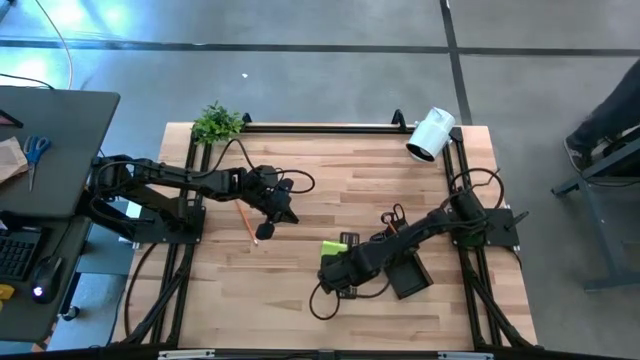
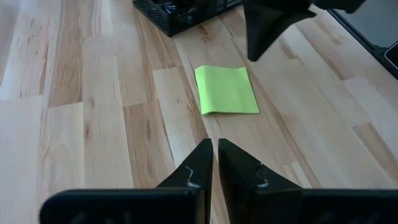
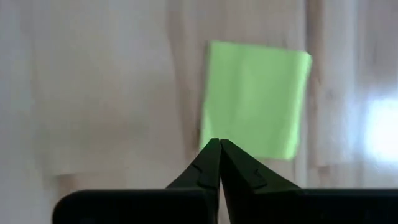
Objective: Pick and place office supplies into organizer
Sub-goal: Put the green sticky notes into the black desk organizer, then put the orange pencil into the black desk organizer
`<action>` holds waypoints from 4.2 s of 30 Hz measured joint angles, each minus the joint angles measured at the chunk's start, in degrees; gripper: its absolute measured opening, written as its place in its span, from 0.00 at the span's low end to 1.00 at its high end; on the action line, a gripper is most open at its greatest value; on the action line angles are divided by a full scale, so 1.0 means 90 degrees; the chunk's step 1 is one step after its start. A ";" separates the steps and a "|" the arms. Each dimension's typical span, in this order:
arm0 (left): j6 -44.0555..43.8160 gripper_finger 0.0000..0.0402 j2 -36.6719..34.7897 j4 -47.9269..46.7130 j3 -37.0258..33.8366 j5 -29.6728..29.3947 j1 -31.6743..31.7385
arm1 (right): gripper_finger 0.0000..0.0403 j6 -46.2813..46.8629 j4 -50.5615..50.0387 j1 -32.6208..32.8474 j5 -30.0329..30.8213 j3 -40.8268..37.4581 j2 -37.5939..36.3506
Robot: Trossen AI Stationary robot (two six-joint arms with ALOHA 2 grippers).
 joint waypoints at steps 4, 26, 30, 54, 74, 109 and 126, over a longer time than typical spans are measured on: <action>-0.0001 0.04 0.0000 0.0000 0.0000 0.0002 0.0000 | 0.04 0.0294 -0.0247 -0.0030 0.0438 -0.0175 -0.0002; 0.0349 0.04 -0.0944 -0.1659 0.0002 -0.0886 0.0009 | 0.58 -0.1133 0.1284 -0.1601 -0.1196 -0.0397 -0.0011; 0.0439 0.04 -0.1175 -0.1911 0.0002 -0.0900 0.0007 | 0.58 -0.1057 0.1281 -0.1611 -0.1585 -0.0397 0.0099; 0.0436 0.04 -0.1243 -0.2399 0.0002 -0.1377 0.0005 | 0.09 -0.0968 -0.1117 -0.1269 -0.2024 0.1045 0.0418; 0.0414 0.04 -0.1243 -0.2466 0.0002 -0.1307 0.0000 | 0.07 0.3476 -0.3298 0.0923 -0.1945 0.1181 -0.0438; 0.0286 0.04 -0.1239 -0.2164 0.0002 -0.0971 0.0000 | 0.44 0.7752 -0.0310 0.2091 -0.0587 -0.4161 -0.3808; 0.0286 0.04 -0.1239 -0.2161 0.0002 -0.0971 0.0000 | 0.53 0.8159 -0.0599 0.2028 -0.1258 -0.4157 -0.3808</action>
